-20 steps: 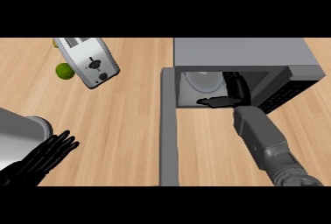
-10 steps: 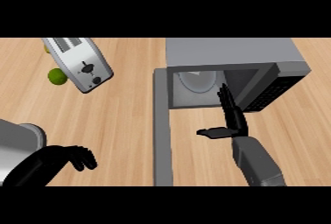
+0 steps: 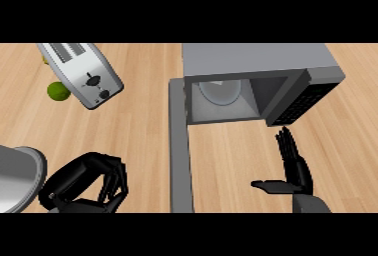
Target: Pick up the milk, place it into the microwave and close the microwave
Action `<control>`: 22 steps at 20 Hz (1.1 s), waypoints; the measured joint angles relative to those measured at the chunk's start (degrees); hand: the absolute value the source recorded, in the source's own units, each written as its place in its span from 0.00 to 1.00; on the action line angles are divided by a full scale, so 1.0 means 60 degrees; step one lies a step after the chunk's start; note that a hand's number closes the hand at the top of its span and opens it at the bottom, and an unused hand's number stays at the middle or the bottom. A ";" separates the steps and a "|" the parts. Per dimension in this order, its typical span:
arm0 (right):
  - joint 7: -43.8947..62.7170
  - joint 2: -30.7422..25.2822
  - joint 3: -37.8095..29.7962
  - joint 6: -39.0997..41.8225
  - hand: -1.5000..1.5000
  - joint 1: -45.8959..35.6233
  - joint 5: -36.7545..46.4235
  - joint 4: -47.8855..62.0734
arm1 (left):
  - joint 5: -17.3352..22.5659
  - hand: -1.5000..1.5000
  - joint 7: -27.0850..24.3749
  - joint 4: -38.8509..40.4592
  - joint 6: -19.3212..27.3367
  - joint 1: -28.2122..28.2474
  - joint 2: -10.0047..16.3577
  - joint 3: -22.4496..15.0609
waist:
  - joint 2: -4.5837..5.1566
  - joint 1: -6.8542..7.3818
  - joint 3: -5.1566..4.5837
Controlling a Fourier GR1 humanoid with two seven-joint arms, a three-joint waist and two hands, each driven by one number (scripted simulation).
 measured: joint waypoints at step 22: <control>0.1712 -0.1373 0.1022 0.2519 0.00 0.6780 -0.2508 -0.9343 | -0.2141 1.00 -0.2763 0.3840 0.5319 -0.1449 0.0036 -0.6386 | 0.0162 0.0122 0.0009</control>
